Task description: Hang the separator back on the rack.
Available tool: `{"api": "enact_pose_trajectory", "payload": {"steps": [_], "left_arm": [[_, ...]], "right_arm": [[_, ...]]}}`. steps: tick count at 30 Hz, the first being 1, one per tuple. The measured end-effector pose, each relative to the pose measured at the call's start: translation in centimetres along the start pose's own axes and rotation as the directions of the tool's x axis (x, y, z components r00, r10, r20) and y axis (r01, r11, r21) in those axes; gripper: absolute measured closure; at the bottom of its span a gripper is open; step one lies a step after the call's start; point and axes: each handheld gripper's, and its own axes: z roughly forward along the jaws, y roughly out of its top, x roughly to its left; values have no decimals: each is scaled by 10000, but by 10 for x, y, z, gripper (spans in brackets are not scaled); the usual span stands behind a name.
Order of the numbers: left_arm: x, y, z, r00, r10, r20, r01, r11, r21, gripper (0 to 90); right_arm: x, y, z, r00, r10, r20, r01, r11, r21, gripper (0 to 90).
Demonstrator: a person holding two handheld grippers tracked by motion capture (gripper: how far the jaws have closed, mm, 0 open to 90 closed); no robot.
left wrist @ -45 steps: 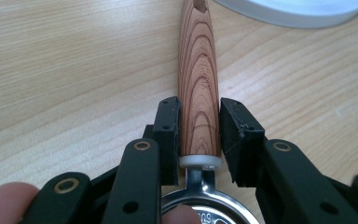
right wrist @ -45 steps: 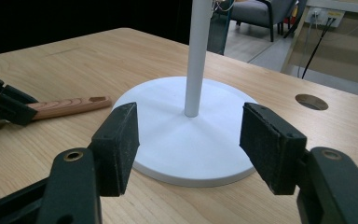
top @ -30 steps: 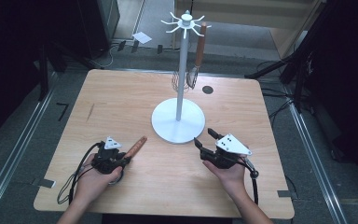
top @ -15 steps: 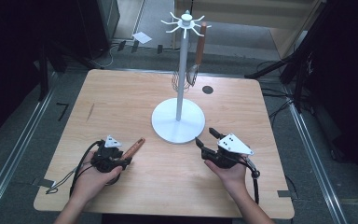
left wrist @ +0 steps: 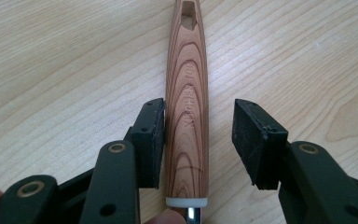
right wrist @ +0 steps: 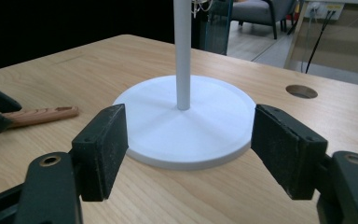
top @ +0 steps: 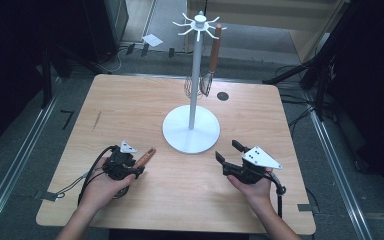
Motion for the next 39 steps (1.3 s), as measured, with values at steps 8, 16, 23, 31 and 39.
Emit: {"api": "enact_pose_trajectory", "payload": {"steps": [8,16,23,31,39], "left_arm": [[0,8,1,9998,191,-101,-187,9989,421,554],[-1,12,6,9992,396,-59,-390,9952,899,566],[2,18,4,9994,333,-80,-318,9900,1378,580],[6,21,2,9990,378,229,-417,9783,2030,595],[6,22,6,9992,289,266,-344,9706,2381,649]], "right_arm": [[-22,-19,-23,9989,430,196,-427,9990,-140,285],[-32,-34,-39,9982,433,408,-415,9981,-451,302],[-35,-42,-50,9974,43,716,-14,9992,-404,286],[-37,-48,-55,9966,93,817,-58,9991,-429,280],[-38,-48,-55,9957,93,925,-50,9989,-466,279]]}}
